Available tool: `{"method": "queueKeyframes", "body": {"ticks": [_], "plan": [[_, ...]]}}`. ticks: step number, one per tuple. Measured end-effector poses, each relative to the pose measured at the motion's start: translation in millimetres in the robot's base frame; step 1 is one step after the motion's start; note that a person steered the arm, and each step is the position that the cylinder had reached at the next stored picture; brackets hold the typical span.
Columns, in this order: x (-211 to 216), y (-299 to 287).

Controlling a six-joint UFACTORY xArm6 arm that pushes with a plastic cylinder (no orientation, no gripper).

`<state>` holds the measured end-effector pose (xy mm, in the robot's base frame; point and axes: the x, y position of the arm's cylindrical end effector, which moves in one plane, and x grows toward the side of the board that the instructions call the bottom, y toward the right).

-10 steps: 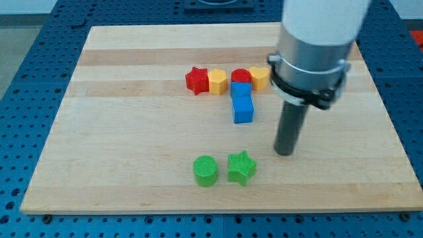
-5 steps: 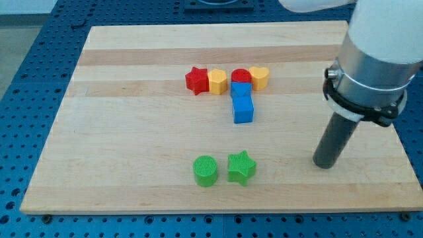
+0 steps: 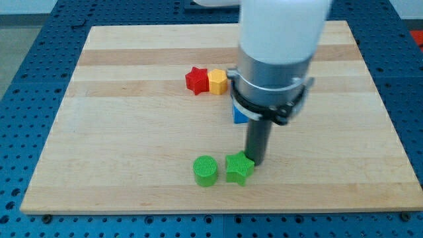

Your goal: Move the green star towards the green circle

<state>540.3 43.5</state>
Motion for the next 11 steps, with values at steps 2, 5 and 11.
{"method": "queueKeyframes", "body": {"ticks": [2, 5, 11], "plan": [[3, 25], [70, 39], [16, 28]]}}
